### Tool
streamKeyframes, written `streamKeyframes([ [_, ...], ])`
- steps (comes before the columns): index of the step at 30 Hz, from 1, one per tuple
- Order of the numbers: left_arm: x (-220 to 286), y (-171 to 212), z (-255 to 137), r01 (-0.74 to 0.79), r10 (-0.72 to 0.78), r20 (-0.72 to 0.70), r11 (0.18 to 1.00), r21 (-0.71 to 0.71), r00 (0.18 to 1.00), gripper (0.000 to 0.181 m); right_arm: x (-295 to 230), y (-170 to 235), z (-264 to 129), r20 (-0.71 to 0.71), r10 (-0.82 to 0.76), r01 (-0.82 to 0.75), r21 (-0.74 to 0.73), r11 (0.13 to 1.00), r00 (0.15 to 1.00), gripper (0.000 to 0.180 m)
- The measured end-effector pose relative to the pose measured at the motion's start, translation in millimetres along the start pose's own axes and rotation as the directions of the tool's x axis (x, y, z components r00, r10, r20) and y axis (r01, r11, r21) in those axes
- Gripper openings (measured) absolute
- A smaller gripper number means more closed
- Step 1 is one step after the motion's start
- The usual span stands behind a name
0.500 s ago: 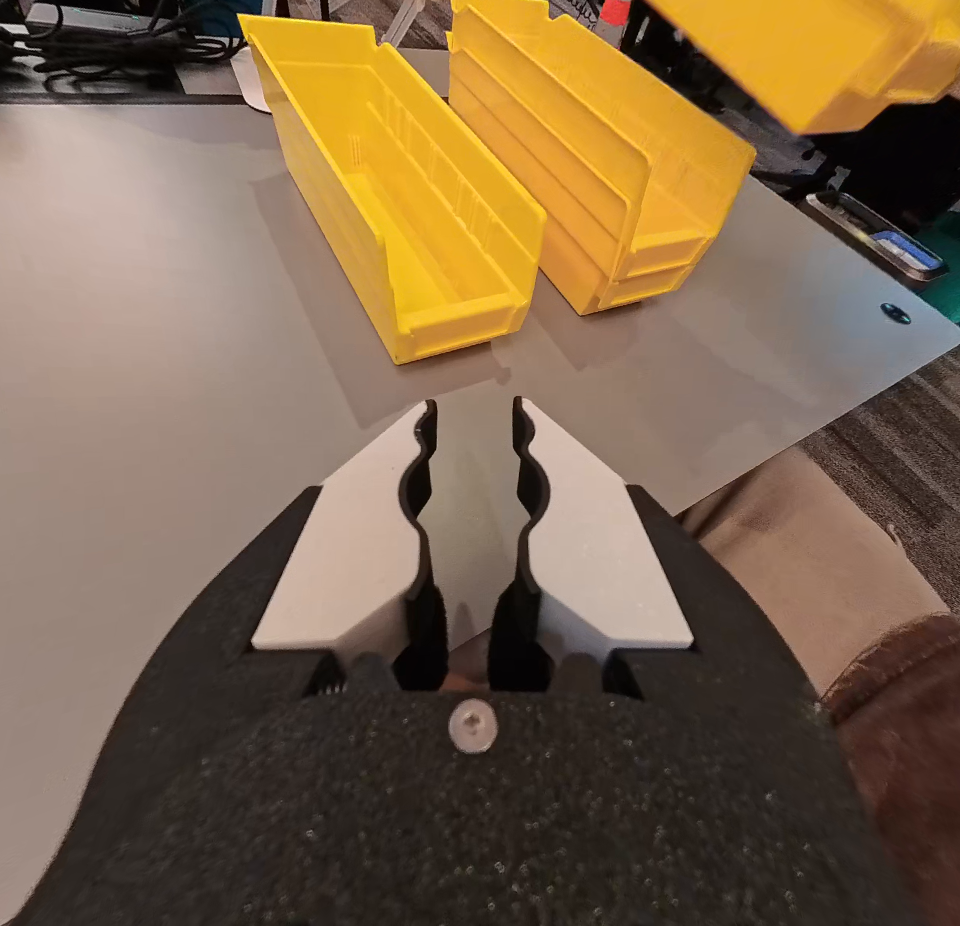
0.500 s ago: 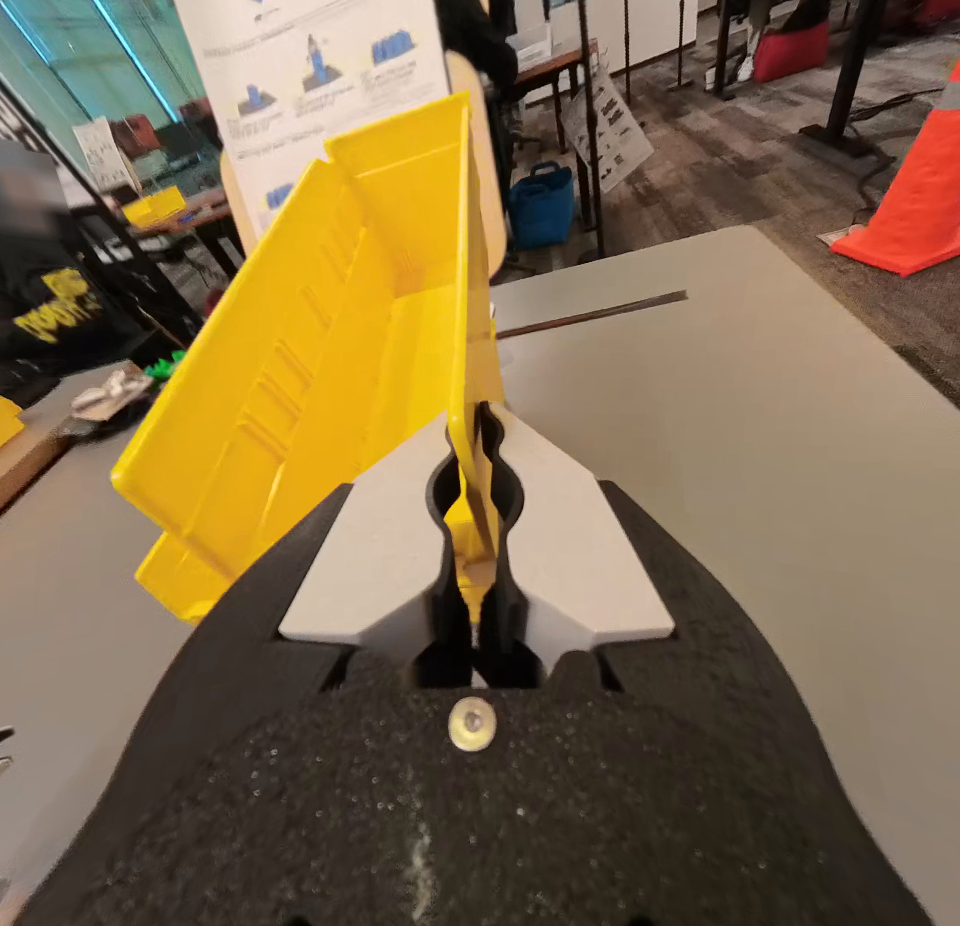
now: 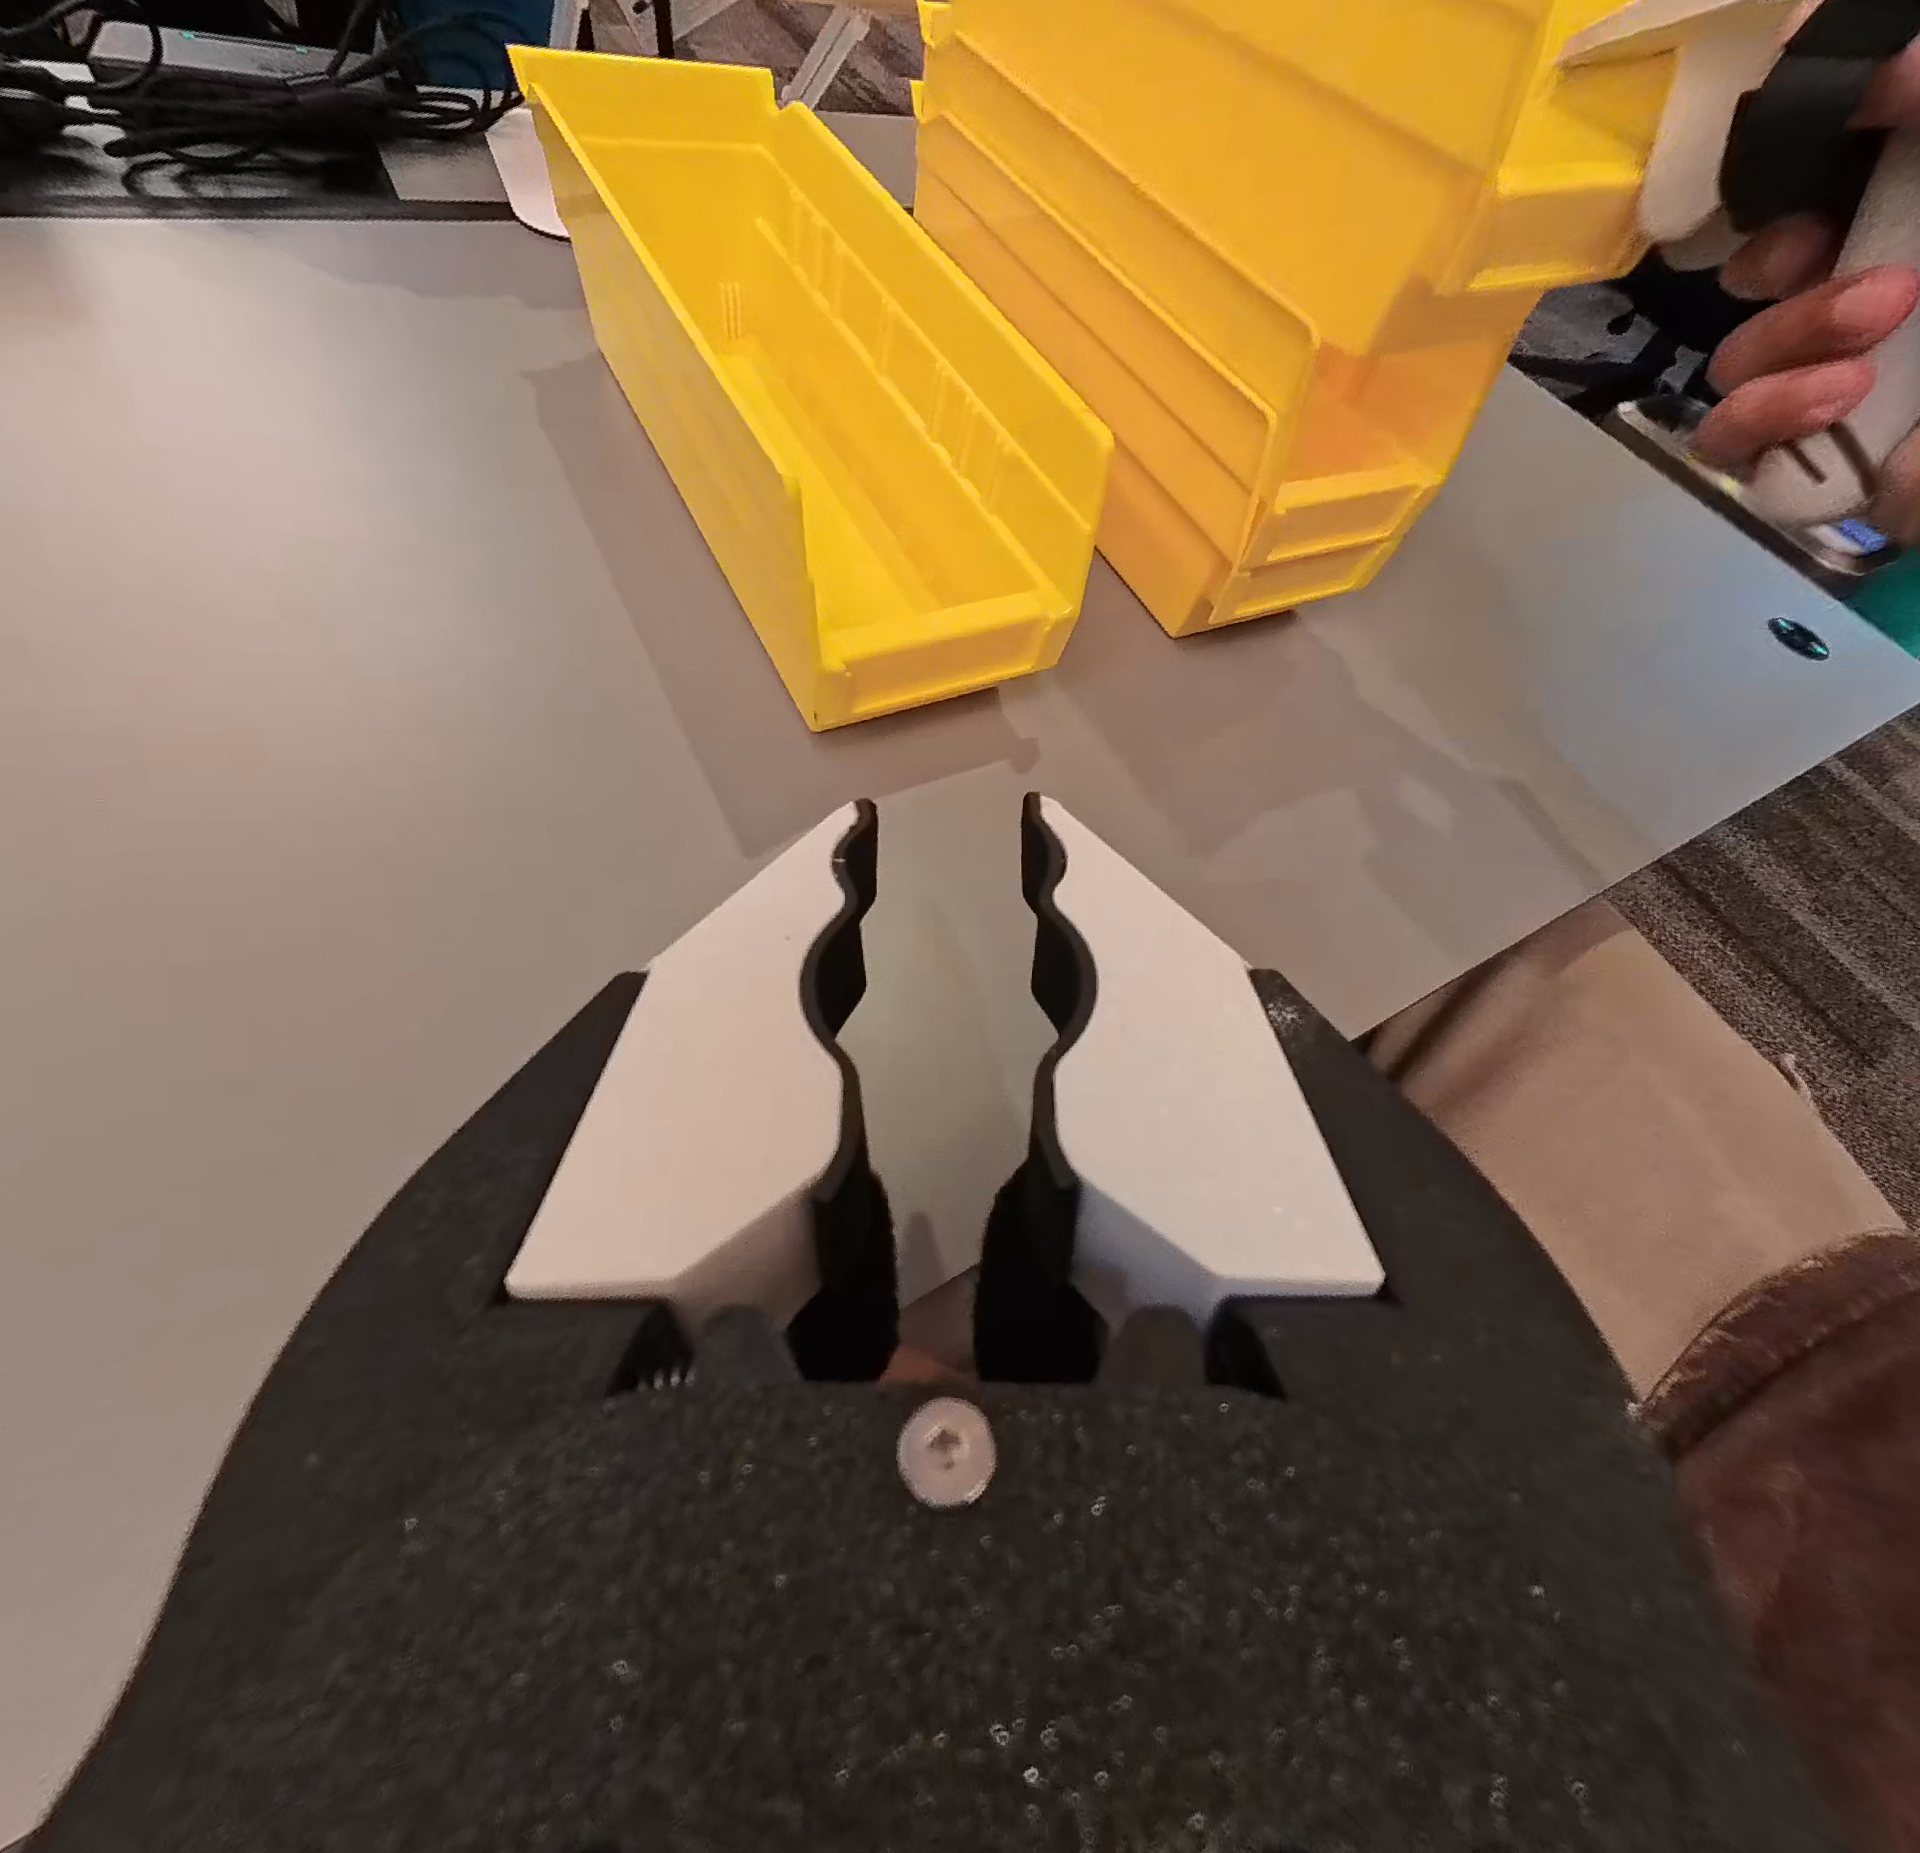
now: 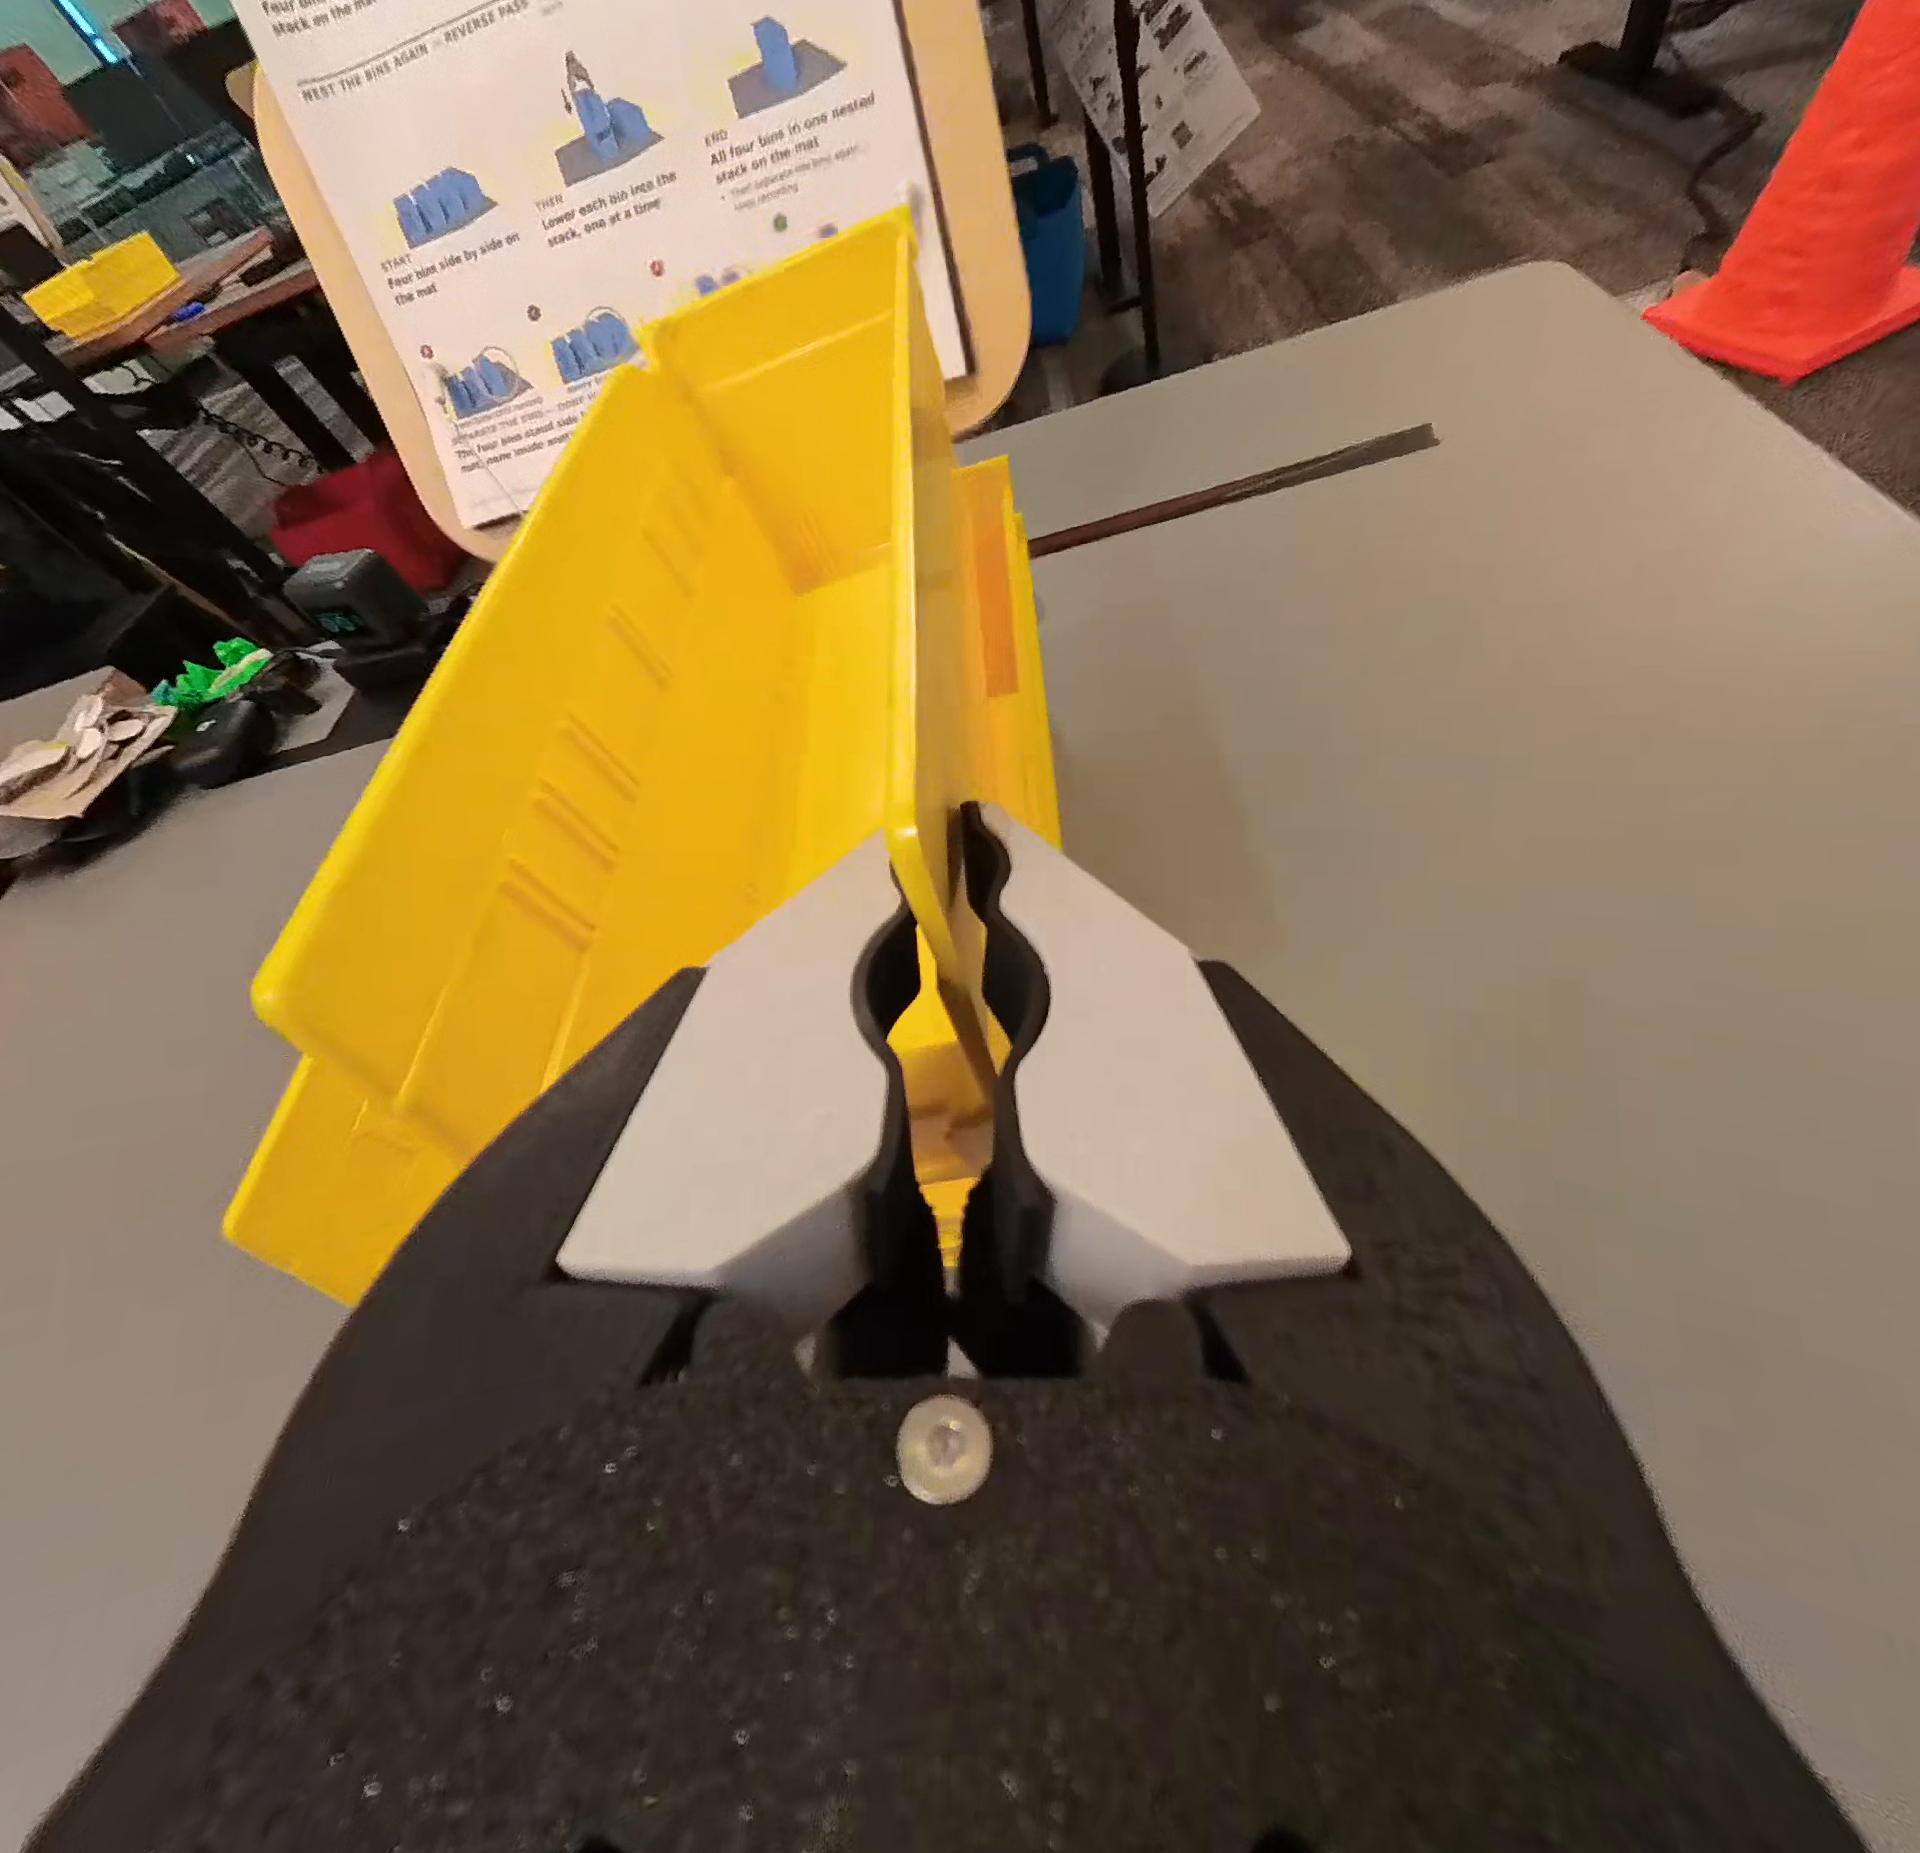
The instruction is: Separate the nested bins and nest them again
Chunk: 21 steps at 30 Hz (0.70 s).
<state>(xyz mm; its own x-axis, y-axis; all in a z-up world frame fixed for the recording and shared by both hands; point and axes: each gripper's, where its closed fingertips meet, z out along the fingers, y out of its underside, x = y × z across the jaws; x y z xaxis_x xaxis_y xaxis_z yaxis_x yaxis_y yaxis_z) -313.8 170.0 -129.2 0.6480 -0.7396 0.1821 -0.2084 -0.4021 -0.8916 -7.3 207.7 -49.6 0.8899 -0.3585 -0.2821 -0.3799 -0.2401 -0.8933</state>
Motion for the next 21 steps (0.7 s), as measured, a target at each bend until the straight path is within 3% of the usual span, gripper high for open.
streamKeyframes([
  [21,2,2,1,-0.019,0.019,0.001,1.000,-0.008,1.000,0.025,18,41,32,-0.063,-0.092,0.094,0.016,0.995,0.994,0.004],
])
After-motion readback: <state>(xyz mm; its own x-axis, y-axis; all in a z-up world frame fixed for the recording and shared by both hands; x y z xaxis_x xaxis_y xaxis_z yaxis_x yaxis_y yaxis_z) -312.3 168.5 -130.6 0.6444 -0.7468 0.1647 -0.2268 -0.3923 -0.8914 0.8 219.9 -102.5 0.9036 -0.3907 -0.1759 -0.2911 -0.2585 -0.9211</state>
